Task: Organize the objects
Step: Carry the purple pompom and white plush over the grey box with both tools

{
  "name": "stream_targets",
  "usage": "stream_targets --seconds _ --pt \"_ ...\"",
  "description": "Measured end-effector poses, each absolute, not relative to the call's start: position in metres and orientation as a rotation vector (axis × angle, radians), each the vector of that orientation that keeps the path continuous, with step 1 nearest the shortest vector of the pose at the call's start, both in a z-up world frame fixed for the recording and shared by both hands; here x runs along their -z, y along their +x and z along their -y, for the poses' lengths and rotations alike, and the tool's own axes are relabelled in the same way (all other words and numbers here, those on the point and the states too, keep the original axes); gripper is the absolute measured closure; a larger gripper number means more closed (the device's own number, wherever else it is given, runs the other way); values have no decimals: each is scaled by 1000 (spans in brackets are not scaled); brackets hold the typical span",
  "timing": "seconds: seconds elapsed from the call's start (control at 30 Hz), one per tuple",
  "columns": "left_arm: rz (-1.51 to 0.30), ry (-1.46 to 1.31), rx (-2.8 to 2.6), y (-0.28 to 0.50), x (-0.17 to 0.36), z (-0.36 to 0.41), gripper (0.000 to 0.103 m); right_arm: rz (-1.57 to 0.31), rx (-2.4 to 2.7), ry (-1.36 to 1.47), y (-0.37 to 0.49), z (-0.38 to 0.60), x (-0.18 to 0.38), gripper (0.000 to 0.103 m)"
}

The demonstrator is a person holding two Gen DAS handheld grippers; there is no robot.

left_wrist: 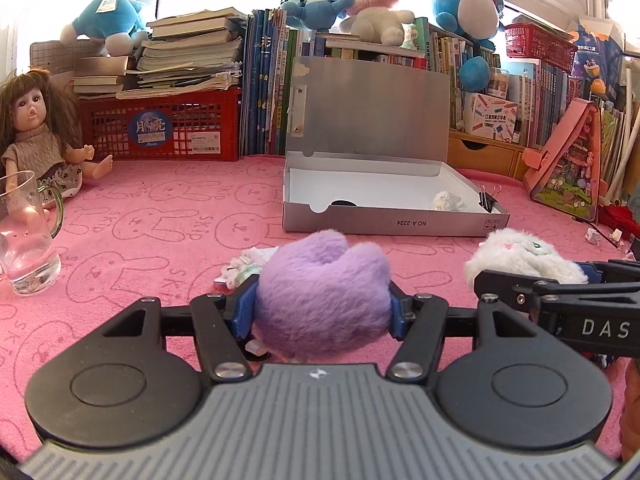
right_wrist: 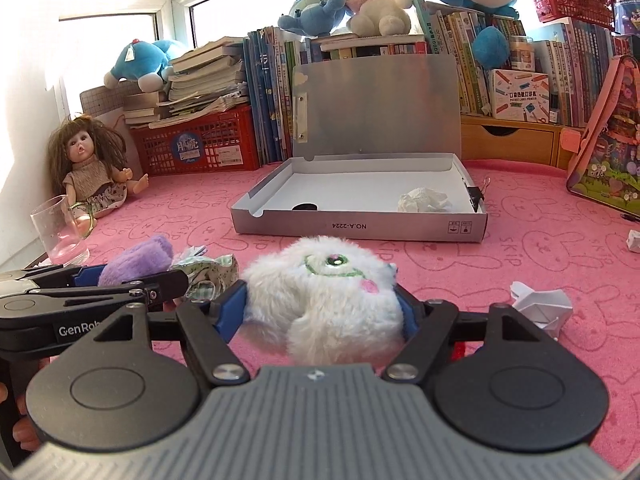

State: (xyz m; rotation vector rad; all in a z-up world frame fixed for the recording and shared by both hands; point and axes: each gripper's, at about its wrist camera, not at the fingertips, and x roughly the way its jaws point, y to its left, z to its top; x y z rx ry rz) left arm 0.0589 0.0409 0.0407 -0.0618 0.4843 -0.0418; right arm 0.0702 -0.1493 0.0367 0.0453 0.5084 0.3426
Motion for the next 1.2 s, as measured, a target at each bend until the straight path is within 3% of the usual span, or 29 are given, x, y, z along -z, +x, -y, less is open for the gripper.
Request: stream_targets --seconds 0.63,1.2 --pt "-486 -80 68 172 -89 -46 36 -561 -210 148 182 207 -61 29" --pt "-607 -43 28 329 -63 -20 36 -629 -212 188 306 198 -52 29"
